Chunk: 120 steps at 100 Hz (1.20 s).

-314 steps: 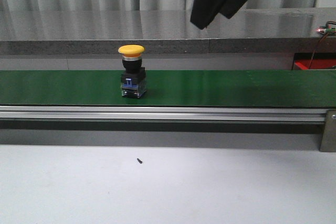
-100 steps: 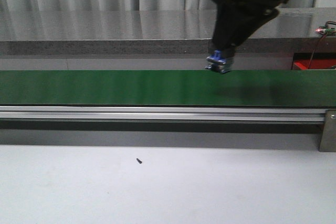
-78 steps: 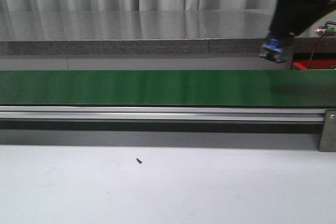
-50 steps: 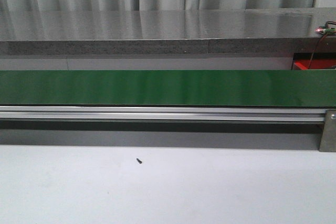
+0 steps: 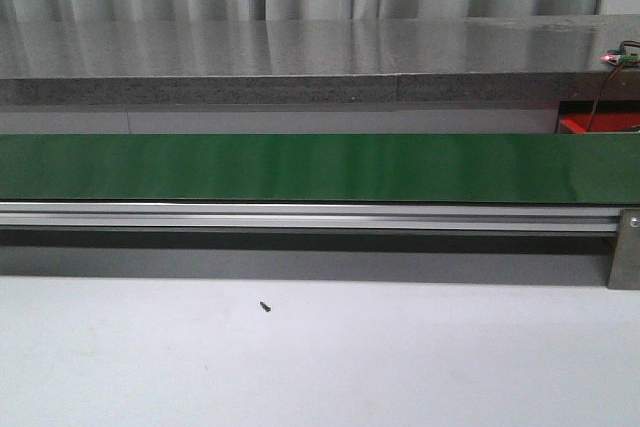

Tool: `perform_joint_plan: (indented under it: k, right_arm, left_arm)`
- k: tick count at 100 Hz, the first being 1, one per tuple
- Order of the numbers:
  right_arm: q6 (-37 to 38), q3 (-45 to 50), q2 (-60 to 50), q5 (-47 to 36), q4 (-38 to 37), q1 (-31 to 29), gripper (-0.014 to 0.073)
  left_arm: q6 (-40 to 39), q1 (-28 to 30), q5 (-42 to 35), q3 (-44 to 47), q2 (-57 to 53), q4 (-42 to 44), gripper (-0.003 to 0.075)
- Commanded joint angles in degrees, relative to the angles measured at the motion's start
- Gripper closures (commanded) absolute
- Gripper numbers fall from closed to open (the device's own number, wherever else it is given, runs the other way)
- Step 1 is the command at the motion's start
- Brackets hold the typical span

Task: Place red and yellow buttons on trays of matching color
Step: 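Carry the yellow button to the yellow tray and release it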

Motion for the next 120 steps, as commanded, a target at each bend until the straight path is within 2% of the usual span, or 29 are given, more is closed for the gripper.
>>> perform_joint_plan:
  k: [1, 36, 41, 51, 58, 90, 104, 111, 120]
  right_arm:
    - [0.3, -1.1, -0.4, -2.9, 0.9, -0.4, 0.0377]
    - [0.6, -1.1, 3.8, -1.9, 2.3, -0.4, 0.0363]
    - [0.6, -1.1, 3.8, -2.1, 2.3, -0.4, 0.032]
    - [0.6, -1.1, 3.8, -2.1, 2.3, -0.4, 0.0158]
    - [0.6, -1.1, 3.7, -2.2, 2.3, -0.4, 0.009]
    - [0.6, -1.1, -2.2, -1.1, 2.5, -0.4, 0.0091]
    - [0.6, -1.1, -7.4, -0.1, 2.5, 1.0, 0.0169]
    - [0.6, -1.1, -9.8, 0.4, 2.5, 2.3, 0.0256]
    - [0.6, -1.1, -12.4, 1.4, 2.5, 4.4, 0.0414]
  left_arm:
    - [-0.2, -0.5, -3.9, -1.6, 0.5, -1.3, 0.074]
    - [-0.2, -0.5, -3.9, -1.6, 0.5, -1.3, 0.074]
    - [-0.2, -0.5, -3.9, -1.6, 0.5, -1.3, 0.074]
    - [-0.2, -0.5, -3.9, -1.6, 0.5, -1.3, 0.074]
    - [-0.2, -0.5, -3.9, -1.6, 0.5, -1.3, 0.074]
    - [-0.2, -0.5, -3.9, -1.6, 0.5, -1.3, 0.074]
    - [-0.2, -0.5, -3.9, -1.6, 0.5, -1.3, 0.074]
    - [-0.2, -0.5, -3.9, -1.6, 0.5, -1.3, 0.074]
    - [-0.2, -0.5, -3.9, -1.6, 0.5, -1.3, 0.074]
